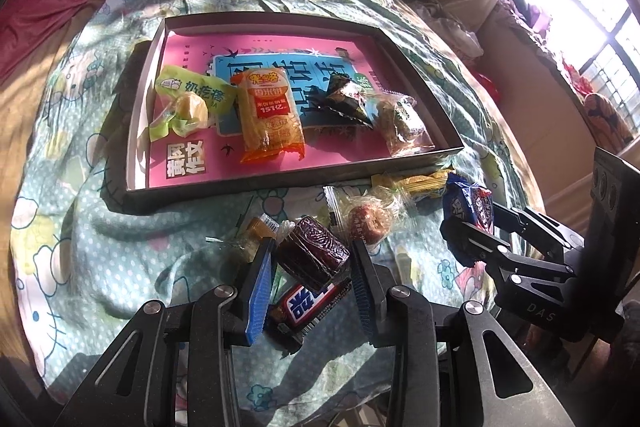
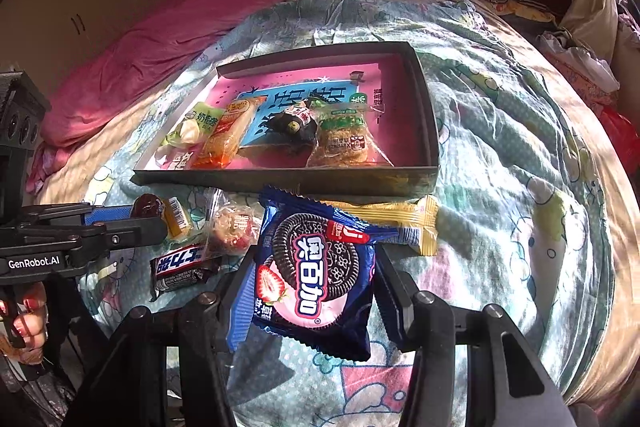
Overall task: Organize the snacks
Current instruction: 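Lift the Oreo pack with the right tool while the left tool grasps the dark brown cake packet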
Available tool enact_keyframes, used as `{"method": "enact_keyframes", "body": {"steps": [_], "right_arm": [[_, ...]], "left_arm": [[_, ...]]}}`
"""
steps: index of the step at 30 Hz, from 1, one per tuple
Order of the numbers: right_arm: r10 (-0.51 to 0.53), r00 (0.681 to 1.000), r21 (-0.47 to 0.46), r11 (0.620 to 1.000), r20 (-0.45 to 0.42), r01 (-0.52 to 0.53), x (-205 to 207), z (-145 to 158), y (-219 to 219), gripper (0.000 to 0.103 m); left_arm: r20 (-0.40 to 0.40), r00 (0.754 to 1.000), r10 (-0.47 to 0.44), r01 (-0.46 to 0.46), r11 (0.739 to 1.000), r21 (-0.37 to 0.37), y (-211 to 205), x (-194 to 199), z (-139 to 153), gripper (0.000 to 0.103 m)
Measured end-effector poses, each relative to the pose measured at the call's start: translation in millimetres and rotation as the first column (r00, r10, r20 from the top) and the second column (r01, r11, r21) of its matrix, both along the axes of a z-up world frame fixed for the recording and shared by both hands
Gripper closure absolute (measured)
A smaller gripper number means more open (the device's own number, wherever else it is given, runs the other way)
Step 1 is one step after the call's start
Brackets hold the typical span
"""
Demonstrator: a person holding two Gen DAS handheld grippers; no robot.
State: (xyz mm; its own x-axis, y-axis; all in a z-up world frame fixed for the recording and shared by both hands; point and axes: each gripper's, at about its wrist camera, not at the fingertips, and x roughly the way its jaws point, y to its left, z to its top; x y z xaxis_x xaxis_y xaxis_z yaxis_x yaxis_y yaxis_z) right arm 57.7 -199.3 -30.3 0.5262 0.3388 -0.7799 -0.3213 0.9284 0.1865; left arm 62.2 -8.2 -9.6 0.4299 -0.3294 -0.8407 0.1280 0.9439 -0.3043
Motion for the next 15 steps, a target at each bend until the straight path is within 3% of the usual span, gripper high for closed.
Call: {"method": "enact_keyframes", "body": {"steps": [15], "right_arm": [[-0.029, 0.999, 0.018, 0.999, 0.029, 0.028, 9, 17, -1, 0.050]], "left_arm": [[0.038, 0.997, 0.063, -0.064, 0.998, 0.009, 22, 6, 16, 0.065]]}}
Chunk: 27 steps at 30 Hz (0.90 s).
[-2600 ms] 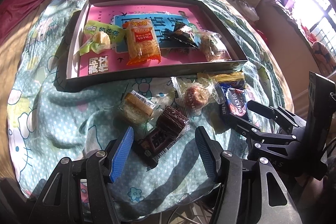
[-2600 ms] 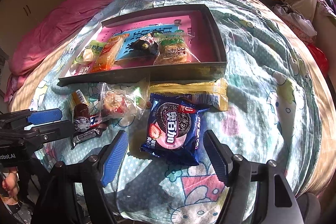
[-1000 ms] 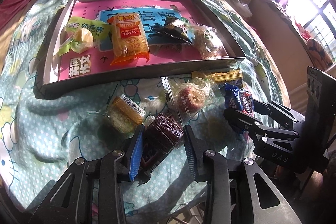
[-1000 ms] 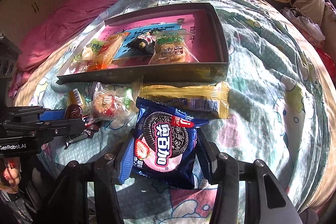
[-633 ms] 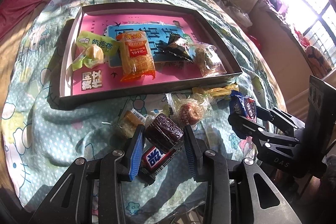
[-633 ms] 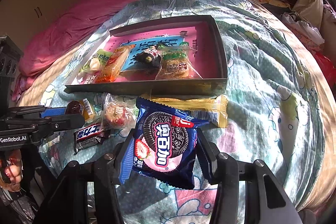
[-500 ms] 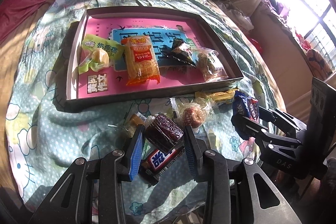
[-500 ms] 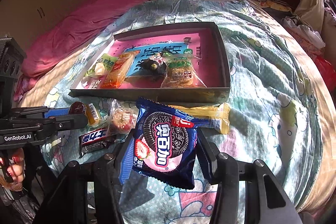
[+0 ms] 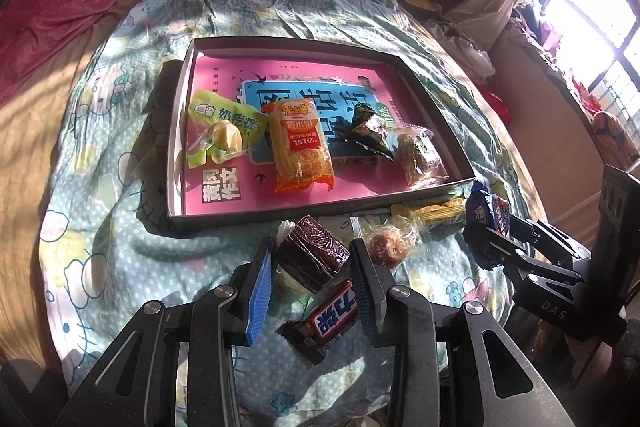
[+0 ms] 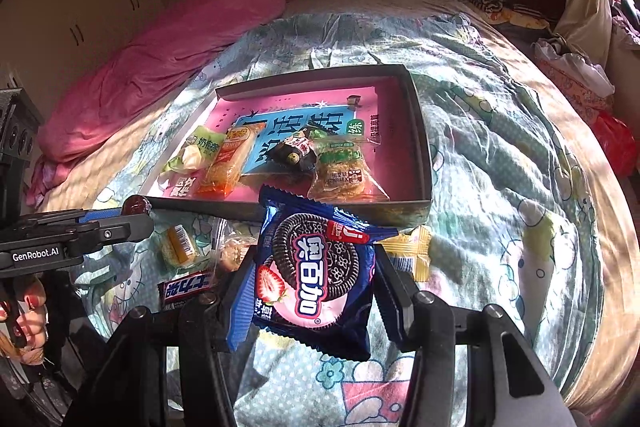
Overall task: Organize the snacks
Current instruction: 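Lift the Oreo pack with the right tool while the left tool grasps the dark brown cake packet, then carry the Oreo pack and brown cake packet into the tray and open both tools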
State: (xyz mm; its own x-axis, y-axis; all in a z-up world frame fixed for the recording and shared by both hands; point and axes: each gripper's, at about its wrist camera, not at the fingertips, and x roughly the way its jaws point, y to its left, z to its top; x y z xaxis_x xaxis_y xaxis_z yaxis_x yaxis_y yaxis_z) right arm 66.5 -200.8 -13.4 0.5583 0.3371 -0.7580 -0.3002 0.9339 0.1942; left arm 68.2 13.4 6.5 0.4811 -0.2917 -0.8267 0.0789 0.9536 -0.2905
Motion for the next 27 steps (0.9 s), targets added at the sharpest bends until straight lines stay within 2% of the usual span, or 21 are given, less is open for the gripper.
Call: {"method": "enact_keyframes", "body": {"steps": [11, 27], "right_arm": [[-0.016, 0.999, 0.001, 1.000, 0.028, 0.016, 13, 12, -2, 0.050], [-0.035, 0.998, 0.010, 0.999, 0.048, 0.035, 28, 20, -4, 0.050]], "left_arm": [[0.021, 0.998, 0.051, -0.051, 0.999, -0.004, 15, 7, 9, 0.065], [0.020, 0.997, 0.079, -0.079, 0.997, -0.010, 23, 17, 9, 0.065]]}}
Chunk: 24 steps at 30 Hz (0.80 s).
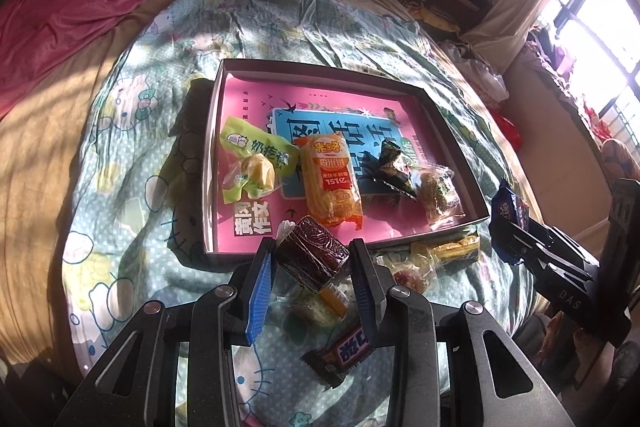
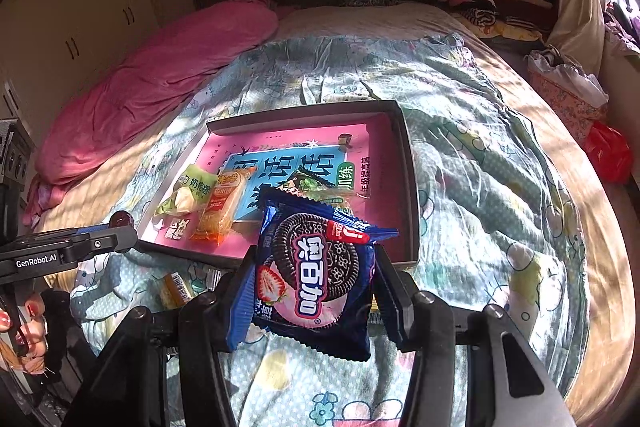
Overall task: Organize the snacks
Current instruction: 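Carry the Oreo pack and brown cake packet into the tray and open both tools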
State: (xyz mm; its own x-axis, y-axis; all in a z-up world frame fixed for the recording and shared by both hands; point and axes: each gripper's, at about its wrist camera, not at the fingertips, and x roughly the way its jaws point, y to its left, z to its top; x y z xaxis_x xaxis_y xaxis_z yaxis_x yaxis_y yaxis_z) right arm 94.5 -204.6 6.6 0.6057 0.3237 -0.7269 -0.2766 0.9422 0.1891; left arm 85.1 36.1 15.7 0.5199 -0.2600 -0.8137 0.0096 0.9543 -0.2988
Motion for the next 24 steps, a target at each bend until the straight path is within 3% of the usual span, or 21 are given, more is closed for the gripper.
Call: {"method": "enact_keyframes", "body": {"steps": [24], "right_arm": [[-0.064, 0.998, 0.007, 0.998, -0.019, 0.064, 32, -10, -14, 0.050]], "left_arm": [[-0.040, 0.999, 0.005, -0.006, 1.000, -0.003, -6, 32, -19, 0.065]]}}
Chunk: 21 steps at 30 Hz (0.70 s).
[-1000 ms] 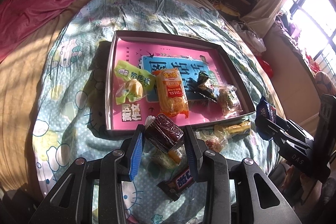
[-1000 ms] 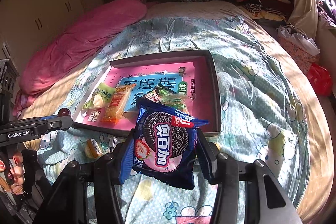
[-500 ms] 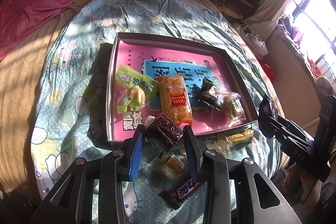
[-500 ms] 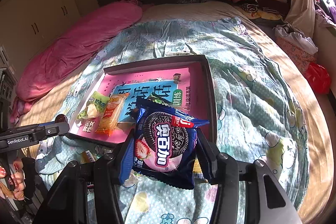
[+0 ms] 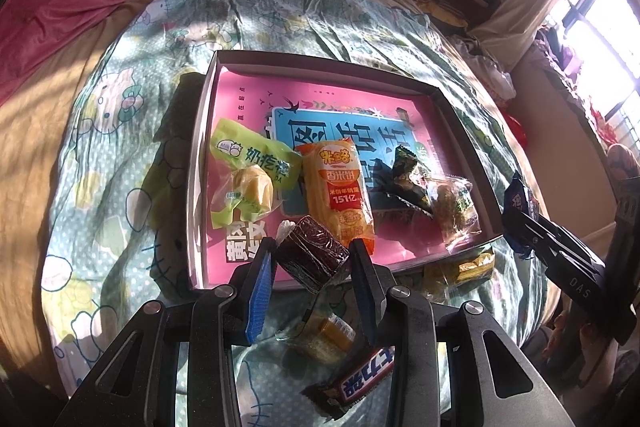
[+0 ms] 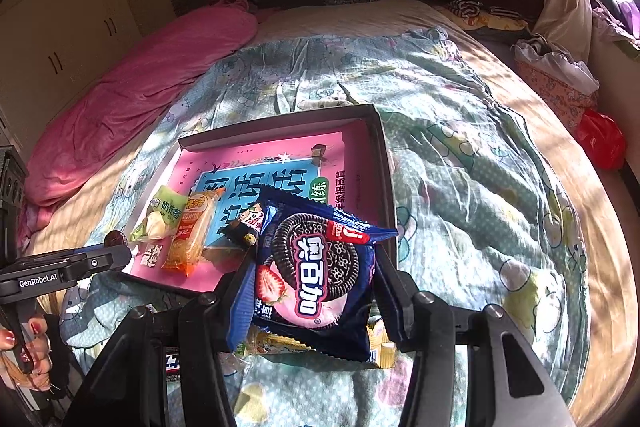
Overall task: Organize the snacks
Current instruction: 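Carry the Oreo pack and brown cake packet into the tray and open both tools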
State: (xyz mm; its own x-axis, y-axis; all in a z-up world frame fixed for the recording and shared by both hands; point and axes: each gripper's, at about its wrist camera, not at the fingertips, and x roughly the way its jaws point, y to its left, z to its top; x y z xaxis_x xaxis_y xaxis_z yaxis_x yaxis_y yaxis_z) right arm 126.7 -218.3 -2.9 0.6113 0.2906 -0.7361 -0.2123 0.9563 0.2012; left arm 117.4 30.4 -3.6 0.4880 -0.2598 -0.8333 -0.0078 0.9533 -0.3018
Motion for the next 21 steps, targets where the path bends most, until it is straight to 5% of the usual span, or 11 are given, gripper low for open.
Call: {"method": "enact_keyframes", "body": {"steps": [21], "right_arm": [[-0.009, 0.999, -0.008, 1.000, -0.034, 0.009, 32, -26, 4, 0.050]], "left_arm": [[-0.041, 0.999, 0.003, -0.001, 0.999, 0.044, -6, 22, -21, 0.065]]}}
